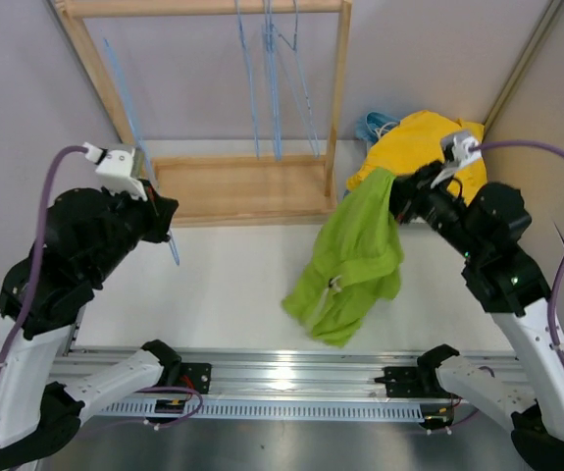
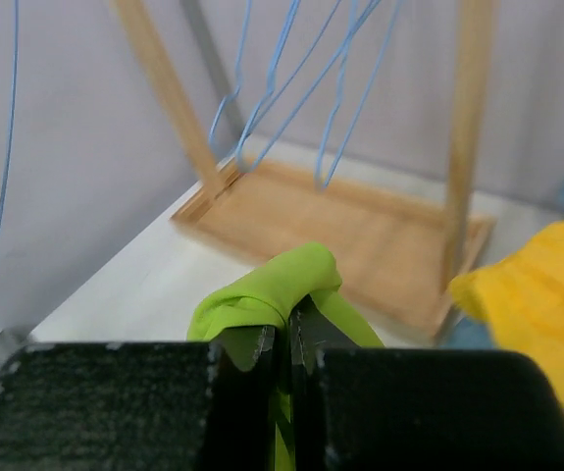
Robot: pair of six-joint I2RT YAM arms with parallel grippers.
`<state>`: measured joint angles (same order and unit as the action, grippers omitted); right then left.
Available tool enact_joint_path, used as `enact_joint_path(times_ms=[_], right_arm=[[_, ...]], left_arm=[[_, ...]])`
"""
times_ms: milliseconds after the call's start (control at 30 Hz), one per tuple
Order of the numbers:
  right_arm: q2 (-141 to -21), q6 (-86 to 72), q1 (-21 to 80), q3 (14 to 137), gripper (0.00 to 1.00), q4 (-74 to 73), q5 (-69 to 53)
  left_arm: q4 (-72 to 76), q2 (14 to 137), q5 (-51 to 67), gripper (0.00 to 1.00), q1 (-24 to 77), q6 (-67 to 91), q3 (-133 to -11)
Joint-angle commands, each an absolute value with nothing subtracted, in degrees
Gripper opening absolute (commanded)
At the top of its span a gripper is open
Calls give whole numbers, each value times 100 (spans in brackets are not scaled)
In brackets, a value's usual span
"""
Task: Remove the shorts from the hanger
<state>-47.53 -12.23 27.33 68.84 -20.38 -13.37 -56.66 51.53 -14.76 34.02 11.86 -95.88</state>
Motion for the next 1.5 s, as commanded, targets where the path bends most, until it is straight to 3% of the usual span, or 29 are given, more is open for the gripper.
enact_joint_path(times_ms=[0,367,433,600,633,667,733,767,933,1033,1333,1467], right_arm=[[-5456,-695,2463,8223,0,-1670,-352],[-9470,-852,565,13636,0,-1232,264],[-9711,-914,344,13589,0,-951,438],[-9599,-1160,61,11451,0,121,746],[-9511,-1221,53,11069,6,158,704],[-9423,-1265,53,10709,22,45,686],[-9099,-1616,62,9701,79,-305,694],[-8949,-1800,53,9320,97,-447,747],[-7412,-2574,53,5941,99,561,431],[-6445,-2733,149,4935,99,607,431],[-5160,-2364,554,4324,99,88,325],[-4966,-2408,685,4140,99,114,255]], left_arm=[[-5818,4800,-1855,0,3419,1406,-9116],[-5941,4219,-1046,0,3419,1442,-8147],[-5976,4315,-1326,0,3419,1354,-8174],[-5811,4631,-1618,0,3340,1134,-8245],[-5723,4771,-1530,0,3288,1099,-8235],[-5548,4886,-1390,0,3078,1038,-8227],[-5415,5158,-822,0,2692,888,-8349],[-5336,5516,-539,0,2141,835,-8524],[-5124,6625,1209,0,854,694,-9621],[-5072,7512,1765,0,712,729,-10480],[-5062,9814,3076,0,694,1256,-13401],[-4064,10360,3690,3,519,2185,-13649]])
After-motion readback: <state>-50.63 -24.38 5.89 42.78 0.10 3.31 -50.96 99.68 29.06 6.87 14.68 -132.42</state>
